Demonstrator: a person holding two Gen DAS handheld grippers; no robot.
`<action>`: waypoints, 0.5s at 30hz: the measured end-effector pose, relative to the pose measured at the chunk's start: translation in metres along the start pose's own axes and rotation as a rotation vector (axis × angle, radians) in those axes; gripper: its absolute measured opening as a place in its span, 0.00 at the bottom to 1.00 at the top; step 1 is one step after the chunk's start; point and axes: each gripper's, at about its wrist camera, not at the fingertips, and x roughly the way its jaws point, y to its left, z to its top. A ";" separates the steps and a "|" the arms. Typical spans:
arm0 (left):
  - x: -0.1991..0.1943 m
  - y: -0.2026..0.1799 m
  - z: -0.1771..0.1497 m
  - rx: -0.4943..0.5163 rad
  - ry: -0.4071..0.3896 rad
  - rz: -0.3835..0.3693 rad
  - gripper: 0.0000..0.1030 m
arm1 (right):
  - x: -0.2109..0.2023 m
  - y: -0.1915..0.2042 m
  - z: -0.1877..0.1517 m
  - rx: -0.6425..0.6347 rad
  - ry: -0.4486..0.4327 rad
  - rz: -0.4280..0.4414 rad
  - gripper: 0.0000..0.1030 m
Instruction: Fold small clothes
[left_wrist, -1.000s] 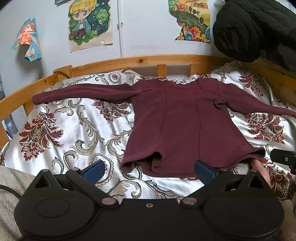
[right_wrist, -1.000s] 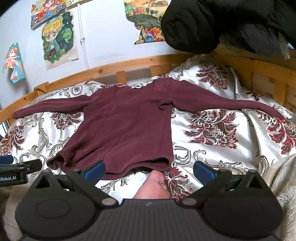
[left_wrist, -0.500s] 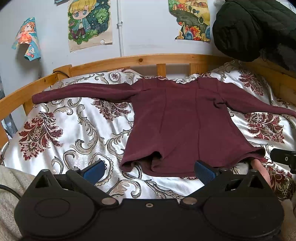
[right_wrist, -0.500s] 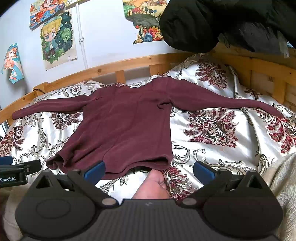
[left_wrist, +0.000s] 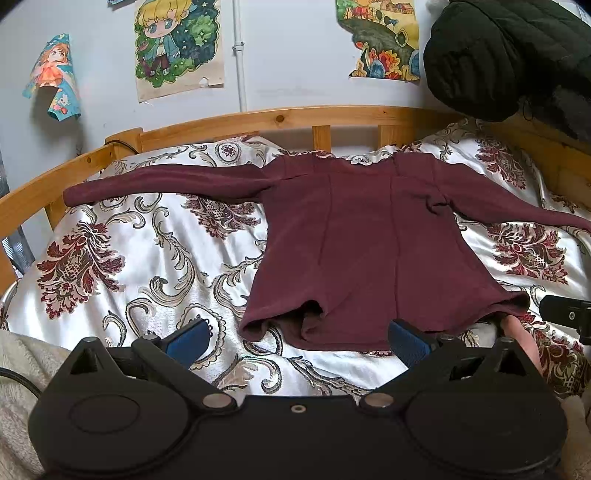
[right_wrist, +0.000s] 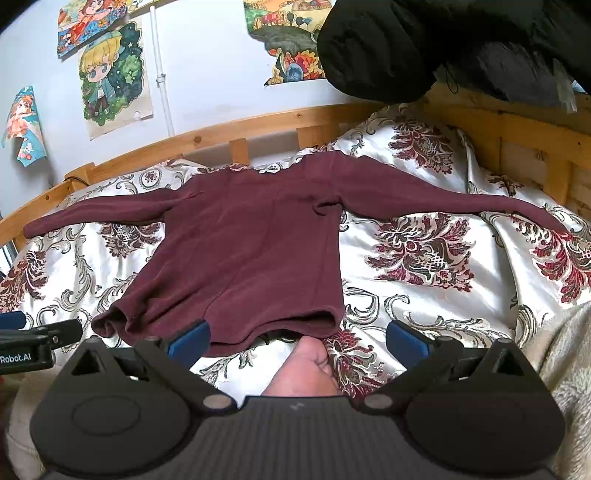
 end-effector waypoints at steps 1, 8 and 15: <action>0.000 0.000 0.000 0.000 0.000 0.000 0.99 | 0.001 0.000 0.000 0.000 0.001 0.000 1.00; 0.000 0.000 0.000 0.001 0.001 0.001 0.99 | 0.002 -0.002 -0.001 0.005 0.006 -0.002 1.00; 0.004 -0.010 -0.011 0.002 0.003 0.000 0.99 | 0.002 -0.002 -0.001 0.007 0.011 -0.003 1.00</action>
